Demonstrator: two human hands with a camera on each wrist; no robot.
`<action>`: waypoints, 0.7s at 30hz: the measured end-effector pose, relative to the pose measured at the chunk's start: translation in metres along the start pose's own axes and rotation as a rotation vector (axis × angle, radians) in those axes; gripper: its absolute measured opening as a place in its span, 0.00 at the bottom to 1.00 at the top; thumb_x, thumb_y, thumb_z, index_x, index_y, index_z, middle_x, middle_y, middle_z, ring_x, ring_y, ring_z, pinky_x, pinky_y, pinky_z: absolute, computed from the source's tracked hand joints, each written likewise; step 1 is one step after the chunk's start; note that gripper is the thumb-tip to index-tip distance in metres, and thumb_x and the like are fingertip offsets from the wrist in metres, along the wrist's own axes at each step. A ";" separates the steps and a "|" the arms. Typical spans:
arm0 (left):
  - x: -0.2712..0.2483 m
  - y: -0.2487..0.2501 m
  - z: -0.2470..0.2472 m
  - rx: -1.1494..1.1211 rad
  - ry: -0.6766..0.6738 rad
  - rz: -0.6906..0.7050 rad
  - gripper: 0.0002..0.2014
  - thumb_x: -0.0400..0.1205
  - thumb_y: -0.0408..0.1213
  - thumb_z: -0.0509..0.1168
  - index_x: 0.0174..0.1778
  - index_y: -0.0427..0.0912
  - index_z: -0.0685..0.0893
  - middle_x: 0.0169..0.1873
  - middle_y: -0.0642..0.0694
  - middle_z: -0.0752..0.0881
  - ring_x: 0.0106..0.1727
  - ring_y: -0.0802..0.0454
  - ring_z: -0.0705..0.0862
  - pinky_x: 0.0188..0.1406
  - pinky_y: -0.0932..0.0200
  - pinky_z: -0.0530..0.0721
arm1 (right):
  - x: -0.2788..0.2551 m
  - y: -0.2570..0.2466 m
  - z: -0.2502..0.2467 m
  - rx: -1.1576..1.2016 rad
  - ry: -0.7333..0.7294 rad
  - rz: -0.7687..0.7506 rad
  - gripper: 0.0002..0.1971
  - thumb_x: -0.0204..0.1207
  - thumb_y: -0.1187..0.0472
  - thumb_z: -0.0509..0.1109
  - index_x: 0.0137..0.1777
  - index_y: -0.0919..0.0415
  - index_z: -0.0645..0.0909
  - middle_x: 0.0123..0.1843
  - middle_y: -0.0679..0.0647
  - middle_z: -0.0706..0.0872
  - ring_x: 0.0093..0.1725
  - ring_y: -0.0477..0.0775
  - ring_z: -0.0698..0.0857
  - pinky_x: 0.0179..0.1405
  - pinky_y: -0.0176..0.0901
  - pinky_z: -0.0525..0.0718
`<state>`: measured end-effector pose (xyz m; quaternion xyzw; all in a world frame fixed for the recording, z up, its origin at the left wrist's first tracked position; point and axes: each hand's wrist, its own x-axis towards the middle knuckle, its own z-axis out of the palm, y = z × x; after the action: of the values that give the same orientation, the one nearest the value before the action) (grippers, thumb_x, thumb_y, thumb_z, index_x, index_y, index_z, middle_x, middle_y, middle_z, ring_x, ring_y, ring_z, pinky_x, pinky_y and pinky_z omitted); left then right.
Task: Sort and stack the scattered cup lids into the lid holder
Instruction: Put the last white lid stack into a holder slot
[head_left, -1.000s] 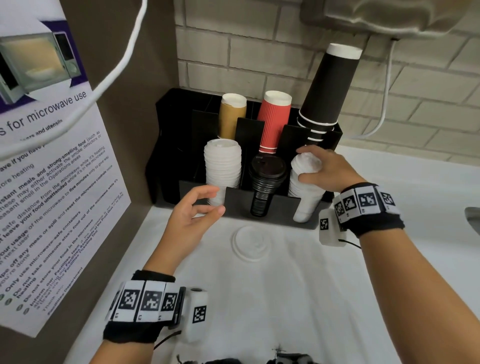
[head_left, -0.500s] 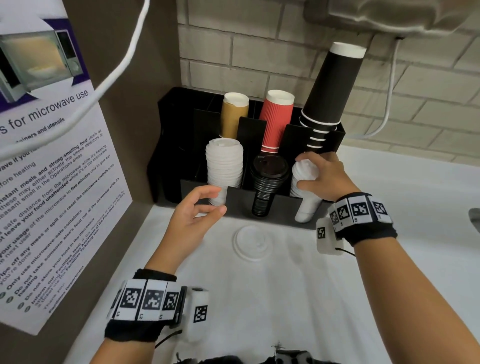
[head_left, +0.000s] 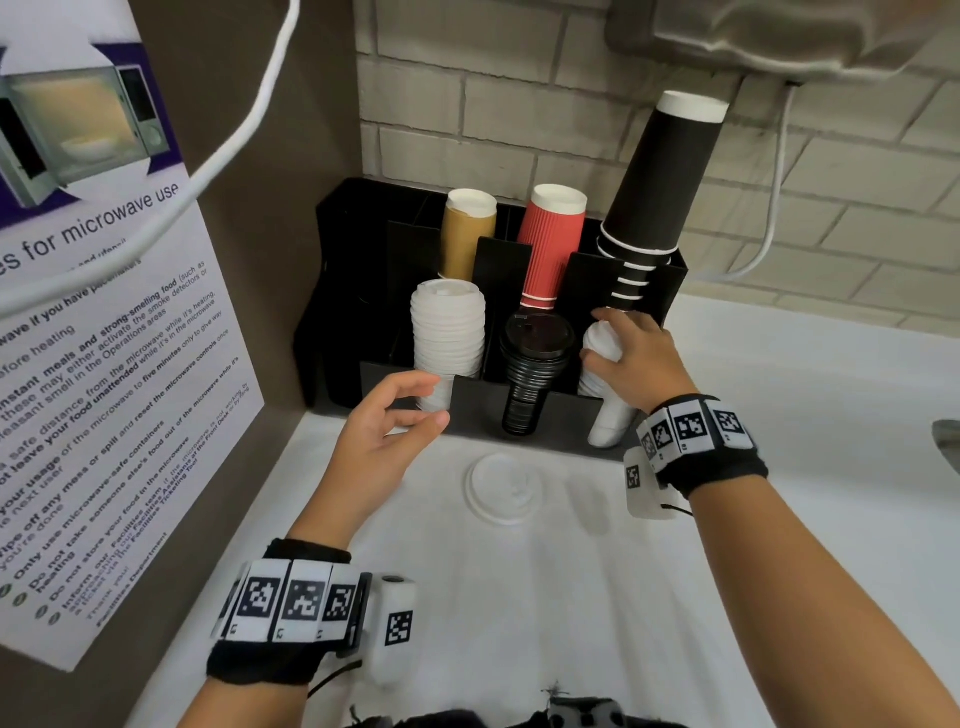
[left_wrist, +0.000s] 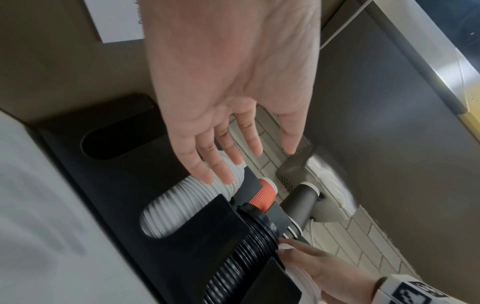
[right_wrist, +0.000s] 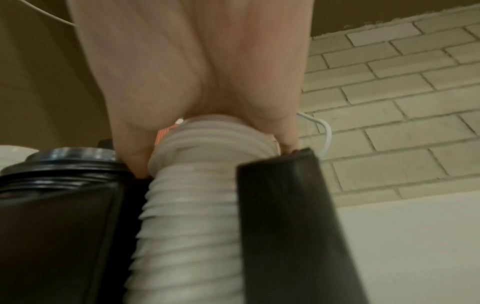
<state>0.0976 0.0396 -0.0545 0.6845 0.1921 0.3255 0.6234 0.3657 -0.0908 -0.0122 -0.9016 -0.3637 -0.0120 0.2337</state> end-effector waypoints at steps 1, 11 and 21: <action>0.000 0.000 0.001 0.002 -0.003 -0.002 0.15 0.80 0.33 0.71 0.58 0.58 0.83 0.60 0.56 0.84 0.52 0.57 0.86 0.55 0.65 0.83 | 0.000 0.002 -0.001 -0.019 -0.022 -0.016 0.30 0.76 0.48 0.69 0.78 0.48 0.68 0.75 0.59 0.71 0.75 0.67 0.67 0.74 0.62 0.67; 0.000 -0.001 0.000 0.001 -0.021 0.018 0.16 0.81 0.34 0.71 0.57 0.61 0.83 0.59 0.55 0.84 0.51 0.58 0.86 0.55 0.63 0.83 | -0.013 0.005 -0.005 -0.208 -0.058 -0.101 0.32 0.82 0.52 0.60 0.84 0.49 0.54 0.85 0.55 0.57 0.84 0.58 0.50 0.81 0.62 0.45; 0.000 -0.002 0.003 0.005 -0.023 0.011 0.15 0.78 0.40 0.73 0.55 0.65 0.84 0.58 0.57 0.84 0.51 0.57 0.86 0.58 0.61 0.83 | -0.035 0.003 0.003 -0.398 -0.080 -0.163 0.30 0.86 0.55 0.56 0.85 0.54 0.49 0.85 0.63 0.53 0.84 0.63 0.51 0.81 0.56 0.51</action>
<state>0.0997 0.0376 -0.0562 0.6906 0.1819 0.3207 0.6222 0.3421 -0.1139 -0.0233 -0.8973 -0.4351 -0.0665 0.0349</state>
